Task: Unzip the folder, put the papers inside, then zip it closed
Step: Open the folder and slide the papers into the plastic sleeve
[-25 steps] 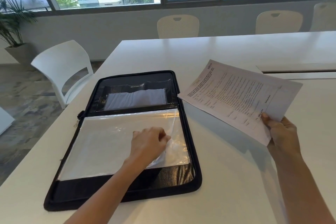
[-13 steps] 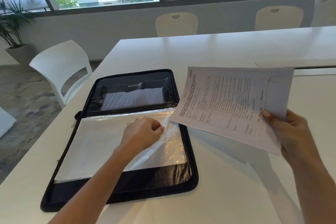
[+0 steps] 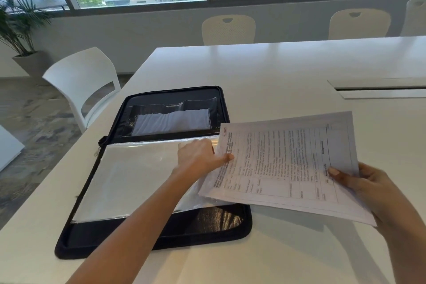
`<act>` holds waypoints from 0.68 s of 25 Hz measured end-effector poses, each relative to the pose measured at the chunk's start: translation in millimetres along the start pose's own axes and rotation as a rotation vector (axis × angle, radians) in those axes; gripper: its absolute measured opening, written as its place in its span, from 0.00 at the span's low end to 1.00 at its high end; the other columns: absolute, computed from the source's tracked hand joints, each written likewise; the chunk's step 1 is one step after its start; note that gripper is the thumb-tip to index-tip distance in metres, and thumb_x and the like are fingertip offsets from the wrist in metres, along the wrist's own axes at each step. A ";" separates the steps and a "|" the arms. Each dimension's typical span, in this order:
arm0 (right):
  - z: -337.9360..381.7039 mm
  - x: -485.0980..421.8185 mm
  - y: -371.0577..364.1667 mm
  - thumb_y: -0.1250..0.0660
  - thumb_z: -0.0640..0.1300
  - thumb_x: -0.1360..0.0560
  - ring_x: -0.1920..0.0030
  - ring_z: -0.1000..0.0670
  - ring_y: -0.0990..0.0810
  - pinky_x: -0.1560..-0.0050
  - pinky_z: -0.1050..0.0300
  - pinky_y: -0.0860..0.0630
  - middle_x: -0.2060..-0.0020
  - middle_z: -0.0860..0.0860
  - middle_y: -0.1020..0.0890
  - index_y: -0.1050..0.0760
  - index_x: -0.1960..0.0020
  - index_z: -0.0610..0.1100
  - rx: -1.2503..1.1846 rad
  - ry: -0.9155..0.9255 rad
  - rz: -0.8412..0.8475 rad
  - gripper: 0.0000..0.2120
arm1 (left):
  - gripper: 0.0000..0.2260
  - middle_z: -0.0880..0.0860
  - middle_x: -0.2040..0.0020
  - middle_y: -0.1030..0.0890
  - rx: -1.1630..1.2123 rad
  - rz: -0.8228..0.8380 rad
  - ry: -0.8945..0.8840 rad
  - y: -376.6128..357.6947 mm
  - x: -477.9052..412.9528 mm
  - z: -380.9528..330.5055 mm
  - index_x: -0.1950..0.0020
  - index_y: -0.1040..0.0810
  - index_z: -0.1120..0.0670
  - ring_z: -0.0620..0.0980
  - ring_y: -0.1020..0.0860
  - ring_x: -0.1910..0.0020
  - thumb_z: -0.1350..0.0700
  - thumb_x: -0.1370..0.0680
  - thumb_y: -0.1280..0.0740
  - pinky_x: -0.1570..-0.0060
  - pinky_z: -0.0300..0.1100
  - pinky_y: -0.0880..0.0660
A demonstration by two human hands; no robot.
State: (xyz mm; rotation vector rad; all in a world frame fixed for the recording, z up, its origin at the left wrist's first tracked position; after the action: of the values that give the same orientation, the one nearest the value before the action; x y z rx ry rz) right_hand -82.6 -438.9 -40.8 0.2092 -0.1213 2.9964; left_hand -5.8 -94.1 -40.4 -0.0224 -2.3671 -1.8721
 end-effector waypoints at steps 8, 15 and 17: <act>-7.0 -12.5 10.1 0.29 0.38 0.36 0.66 0.44 0.15 0.72 0.58 0.21 0.61 0.42 0.14 0.18 0.55 0.40 0.032 -0.099 0.077 0.09 | 0.08 0.47 0.67 0.19 0.155 -0.193 0.024 29.3 -39.3 9.6 0.61 0.20 0.50 0.46 0.21 0.67 0.49 0.25 0.32 0.58 0.46 0.19; 4.1 -55.9 -2.2 0.28 0.37 0.36 0.65 0.43 0.15 0.71 0.57 0.20 0.59 0.40 0.14 0.17 0.53 0.38 0.148 -0.153 0.238 0.12 | 0.07 0.47 0.65 0.18 0.180 -0.272 0.016 50.3 -55.4 3.3 0.62 0.20 0.49 0.48 0.21 0.65 0.50 0.26 0.34 0.60 0.46 0.19; 6.3 -64.9 -9.6 0.28 0.38 0.36 0.65 0.43 0.15 0.71 0.57 0.20 0.58 0.40 0.14 0.17 0.53 0.38 0.177 -0.153 0.276 0.12 | 0.07 0.47 0.64 0.17 0.164 -0.289 0.001 52.4 -55.4 -0.6 0.60 0.20 0.49 0.47 0.22 0.66 0.50 0.25 0.34 0.63 0.43 0.22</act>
State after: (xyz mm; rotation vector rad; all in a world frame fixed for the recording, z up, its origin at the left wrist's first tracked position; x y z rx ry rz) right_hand -16.7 -438.3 -43.2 0.4776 0.1102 3.2631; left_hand 53.8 -78.9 4.7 0.3545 -2.6329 -1.7768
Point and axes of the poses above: each hand's wrist, its own x-axis away from the middle knuckle, its own y-axis out of the back of the hand, z = x × y, the point moved 9 cm from there along -x, towards the middle knuckle
